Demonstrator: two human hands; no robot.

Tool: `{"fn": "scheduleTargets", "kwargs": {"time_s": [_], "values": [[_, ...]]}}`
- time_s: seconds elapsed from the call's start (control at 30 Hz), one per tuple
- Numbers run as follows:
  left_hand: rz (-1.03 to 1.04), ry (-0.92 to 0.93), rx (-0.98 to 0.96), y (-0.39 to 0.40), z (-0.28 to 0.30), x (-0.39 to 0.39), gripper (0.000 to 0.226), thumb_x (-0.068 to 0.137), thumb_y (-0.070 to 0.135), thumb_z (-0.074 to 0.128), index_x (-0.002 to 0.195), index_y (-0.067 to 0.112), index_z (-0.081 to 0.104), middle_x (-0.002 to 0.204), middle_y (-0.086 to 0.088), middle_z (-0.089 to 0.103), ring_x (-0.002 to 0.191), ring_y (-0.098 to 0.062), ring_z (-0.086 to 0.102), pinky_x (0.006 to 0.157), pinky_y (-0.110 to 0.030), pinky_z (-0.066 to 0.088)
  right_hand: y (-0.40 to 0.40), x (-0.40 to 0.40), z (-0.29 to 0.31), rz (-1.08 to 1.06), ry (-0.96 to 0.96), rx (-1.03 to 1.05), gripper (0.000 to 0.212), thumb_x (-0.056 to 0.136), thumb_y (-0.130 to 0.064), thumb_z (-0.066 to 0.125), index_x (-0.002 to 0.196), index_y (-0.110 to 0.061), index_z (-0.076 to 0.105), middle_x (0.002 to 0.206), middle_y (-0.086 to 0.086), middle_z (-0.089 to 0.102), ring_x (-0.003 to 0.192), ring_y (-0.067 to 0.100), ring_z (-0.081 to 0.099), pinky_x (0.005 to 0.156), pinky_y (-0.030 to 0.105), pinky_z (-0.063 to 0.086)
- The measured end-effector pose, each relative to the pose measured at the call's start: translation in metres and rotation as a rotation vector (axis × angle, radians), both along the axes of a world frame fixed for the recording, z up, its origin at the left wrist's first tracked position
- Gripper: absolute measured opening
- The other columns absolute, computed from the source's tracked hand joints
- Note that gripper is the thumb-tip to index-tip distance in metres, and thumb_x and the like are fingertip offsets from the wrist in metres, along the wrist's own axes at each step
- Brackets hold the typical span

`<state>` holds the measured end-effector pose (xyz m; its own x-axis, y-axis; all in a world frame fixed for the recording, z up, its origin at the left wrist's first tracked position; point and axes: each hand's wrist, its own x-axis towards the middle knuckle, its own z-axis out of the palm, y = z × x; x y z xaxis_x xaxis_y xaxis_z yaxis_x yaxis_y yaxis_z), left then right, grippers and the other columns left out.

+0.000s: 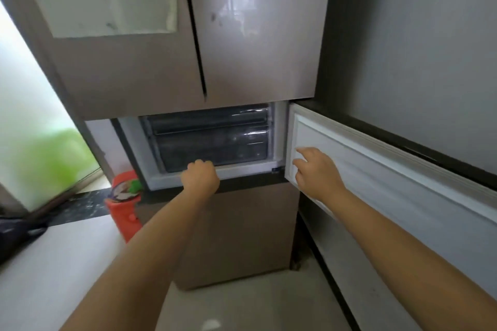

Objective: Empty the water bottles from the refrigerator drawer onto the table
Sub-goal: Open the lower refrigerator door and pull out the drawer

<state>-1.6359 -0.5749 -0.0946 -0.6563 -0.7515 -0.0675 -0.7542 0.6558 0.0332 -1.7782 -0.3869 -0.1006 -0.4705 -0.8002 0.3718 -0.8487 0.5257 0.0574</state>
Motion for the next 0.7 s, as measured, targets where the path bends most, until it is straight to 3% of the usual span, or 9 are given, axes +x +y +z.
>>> {"fn": "scheduleTargets", "kwargs": {"time_s": [0.1, 0.23, 0.3, 0.4, 0.5, 0.57, 0.63, 0.67, 0.7], "values": [[0.035, -0.032, -0.005, -0.069, 0.006, 0.024, 0.033, 0.096, 0.011, 0.036, 0.125, 0.002, 0.049, 0.13, -0.018, 0.051, 0.119, -0.034, 0.05, 0.096, -0.041, 0.044, -0.091, 0.017, -0.011, 0.099, -0.026, -0.019, 0.021, 0.05, 0.003, 0.076, 0.071, 0.002, 0.076, 0.086, 0.022, 0.074, 0.073, 0.036, 0.072, 0.057, 0.039, 0.059], [0.084, -0.019, 0.049, -0.147, 0.004, 0.037, 0.033, 0.096, 0.011, 0.039, 0.125, 0.003, 0.052, 0.129, -0.018, 0.055, 0.118, -0.034, 0.054, 0.096, -0.041, 0.045, -0.195, 0.032, -0.017, 0.083, -0.252, -0.088, 0.031, 0.088, -0.005, 0.048, 0.112, 0.003, 0.065, 0.122, 0.018, 0.061, 0.114, 0.033, 0.055, 0.088, 0.038, 0.048], [0.117, 0.054, 0.149, -0.18, -0.005, 0.036, 0.032, 0.096, 0.009, 0.04, 0.124, 0.003, 0.053, 0.127, -0.019, 0.057, 0.116, -0.034, 0.056, 0.096, -0.039, 0.046, -0.235, 0.035, -0.022, 0.011, -0.435, -0.136, 0.033, 0.092, -0.01, 0.045, 0.119, 0.0, 0.061, 0.125, 0.014, 0.058, 0.115, 0.028, 0.052, 0.091, 0.033, 0.045], [0.156, 0.219, 0.341, -0.223, -0.016, 0.021, 0.034, 0.096, 0.004, 0.037, 0.127, -0.003, 0.05, 0.132, -0.024, 0.053, 0.119, -0.036, 0.052, 0.095, -0.037, 0.043, -0.286, 0.03, -0.026, -0.091, -0.767, -0.381, 0.033, 0.093, -0.01, 0.047, 0.123, 0.0, 0.057, 0.127, 0.015, 0.055, 0.114, 0.028, 0.054, 0.094, 0.034, 0.045], [0.312, 0.563, 0.639, -0.255, -0.032, 0.0, 0.038, 0.098, 0.001, 0.033, 0.133, -0.006, 0.045, 0.134, -0.026, 0.051, 0.114, -0.034, 0.053, 0.087, -0.038, 0.042, -0.33, 0.015, -0.031, -0.308, -1.334, -0.613, 0.027, 0.095, -0.014, 0.046, 0.119, -0.005, 0.055, 0.107, 0.014, 0.053, 0.098, 0.027, 0.053, 0.088, 0.037, 0.044], [0.495, 0.898, 0.953, -0.27, -0.042, -0.016, 0.039, 0.101, 0.005, 0.032, 0.137, -0.003, 0.041, 0.118, -0.022, 0.059, 0.11, -0.034, 0.055, 0.082, -0.036, 0.045, -0.356, 0.002, -0.041, -0.455, -1.687, -0.838, 0.02, 0.097, -0.016, 0.045, 0.116, -0.011, 0.05, 0.091, 0.011, 0.05, 0.082, 0.023, 0.05, 0.086, 0.036, 0.046], [0.682, 1.204, 1.257, -0.284, -0.053, -0.031, 0.04, 0.102, 0.007, 0.029, 0.141, 0.0, 0.035, 0.103, -0.017, 0.059, 0.1, -0.033, 0.057, 0.089, -0.033, 0.045, -0.376, -0.015, -0.055, -0.505, -1.867, -1.026, 0.031, 0.099, -0.019, 0.041, 0.126, -0.006, 0.046, 0.078, 0.007, 0.046, 0.068, 0.02, 0.047, 0.082, 0.036, 0.047], [0.734, 1.34, 1.355, -0.292, -0.061, -0.038, 0.04, 0.102, 0.005, 0.028, 0.142, 0.001, 0.033, 0.107, -0.018, 0.059, 0.101, -0.033, 0.057, 0.097, -0.035, 0.042, -0.383, -0.024, -0.061, -0.492, -1.936, -1.121, 0.037, 0.1, -0.02, 0.037, 0.133, -0.004, 0.042, 0.081, 0.01, 0.05, 0.071, 0.022, 0.05, 0.081, 0.035, 0.047], [0.76, 1.46, 1.416, -0.299, -0.069, -0.044, 0.042, 0.102, 0.003, 0.027, 0.144, 0.003, 0.031, 0.116, -0.02, 0.057, 0.106, -0.035, 0.056, 0.102, -0.037, 0.039, -0.387, -0.029, -0.064, -0.445, -2.01, -1.218, 0.041, 0.101, -0.019, 0.034, 0.139, -0.004, 0.037, 0.097, 0.015, 0.057, 0.086, 0.029, 0.056, 0.088, 0.034, 0.047]]}}
